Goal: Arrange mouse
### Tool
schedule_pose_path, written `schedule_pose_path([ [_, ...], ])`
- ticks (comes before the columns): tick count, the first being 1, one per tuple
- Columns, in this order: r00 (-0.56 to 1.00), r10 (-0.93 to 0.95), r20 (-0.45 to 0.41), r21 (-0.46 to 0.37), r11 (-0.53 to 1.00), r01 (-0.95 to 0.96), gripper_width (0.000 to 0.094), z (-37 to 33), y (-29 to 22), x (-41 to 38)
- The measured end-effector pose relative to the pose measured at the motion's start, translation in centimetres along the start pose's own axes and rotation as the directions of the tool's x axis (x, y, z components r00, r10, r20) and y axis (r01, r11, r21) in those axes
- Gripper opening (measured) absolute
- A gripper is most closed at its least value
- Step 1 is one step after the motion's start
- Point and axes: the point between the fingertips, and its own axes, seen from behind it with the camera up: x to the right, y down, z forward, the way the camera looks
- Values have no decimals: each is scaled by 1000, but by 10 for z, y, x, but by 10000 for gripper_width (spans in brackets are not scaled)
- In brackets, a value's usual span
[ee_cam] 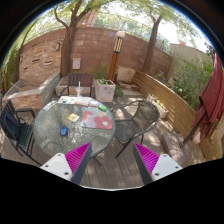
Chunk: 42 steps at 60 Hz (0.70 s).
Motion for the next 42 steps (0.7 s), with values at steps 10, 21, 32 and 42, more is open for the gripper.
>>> schedule_pose_path([
  [10, 1000, -9, -18, -14, 1000, 9, 846, -4, 15, -12],
  [21, 1000, 12, -24, -54, 998, -13, 845, 8, 64, -45],
  [32, 999, 32, 25, -113, 993, -29, 848, 39, 132, -116],
  [42, 989, 48, 138, -147, 989, -27, 848, 97, 152, -204],
])
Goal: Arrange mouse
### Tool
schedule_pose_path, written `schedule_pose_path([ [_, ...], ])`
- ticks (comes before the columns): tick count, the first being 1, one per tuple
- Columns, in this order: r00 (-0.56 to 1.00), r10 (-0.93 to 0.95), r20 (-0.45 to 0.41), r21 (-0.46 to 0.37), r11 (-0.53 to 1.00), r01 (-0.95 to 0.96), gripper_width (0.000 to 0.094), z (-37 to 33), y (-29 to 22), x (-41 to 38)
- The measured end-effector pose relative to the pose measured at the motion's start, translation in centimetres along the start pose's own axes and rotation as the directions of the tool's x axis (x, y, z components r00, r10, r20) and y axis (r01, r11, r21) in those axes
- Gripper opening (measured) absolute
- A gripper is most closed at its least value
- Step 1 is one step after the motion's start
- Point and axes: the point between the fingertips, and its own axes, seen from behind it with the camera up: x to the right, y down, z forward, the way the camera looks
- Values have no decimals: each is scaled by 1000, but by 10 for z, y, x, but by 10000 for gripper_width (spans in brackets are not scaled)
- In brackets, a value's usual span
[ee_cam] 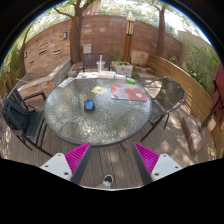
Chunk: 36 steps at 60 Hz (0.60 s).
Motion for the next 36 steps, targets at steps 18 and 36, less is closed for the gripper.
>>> schedule_pose_path([
  [18, 991, -54, 119, 76, 996, 45, 847, 175, -82, -91],
  [36, 977, -99, 190, 46, 995, 92, 651, 302, -123, -138],
])
